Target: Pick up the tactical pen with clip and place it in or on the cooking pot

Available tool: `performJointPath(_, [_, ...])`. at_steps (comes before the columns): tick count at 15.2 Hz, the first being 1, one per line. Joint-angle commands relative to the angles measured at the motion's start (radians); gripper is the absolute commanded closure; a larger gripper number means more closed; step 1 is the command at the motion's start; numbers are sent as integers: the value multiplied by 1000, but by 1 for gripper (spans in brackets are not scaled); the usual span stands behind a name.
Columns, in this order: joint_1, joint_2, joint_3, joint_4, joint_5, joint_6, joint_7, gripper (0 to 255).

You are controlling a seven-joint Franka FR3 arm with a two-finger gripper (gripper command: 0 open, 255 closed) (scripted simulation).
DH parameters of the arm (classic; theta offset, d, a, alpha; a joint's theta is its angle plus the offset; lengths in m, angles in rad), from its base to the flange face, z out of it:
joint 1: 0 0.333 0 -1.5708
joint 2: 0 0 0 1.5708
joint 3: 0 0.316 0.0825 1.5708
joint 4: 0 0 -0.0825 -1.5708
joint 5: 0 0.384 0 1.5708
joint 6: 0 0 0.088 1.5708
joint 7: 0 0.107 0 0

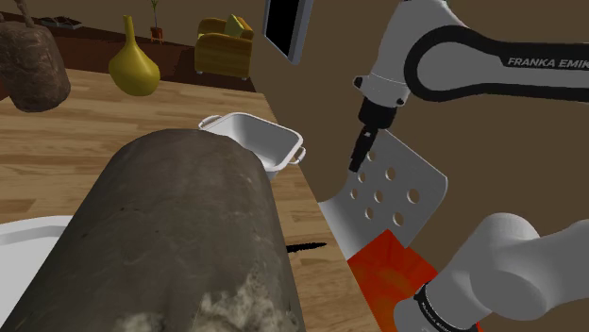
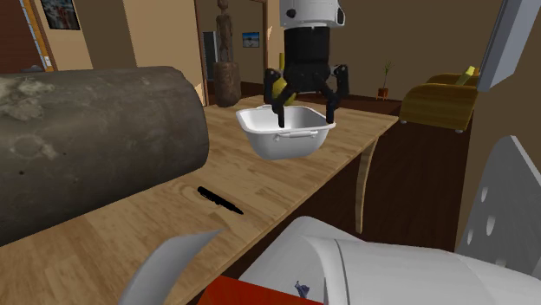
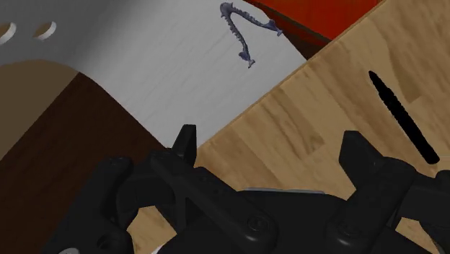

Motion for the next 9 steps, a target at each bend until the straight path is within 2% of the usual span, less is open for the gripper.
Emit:
performJointPath(1, [36,37,17,-13,6,38,-44,0])
performJointPath(9, [178,158,94,-86,32,183,-205,0])
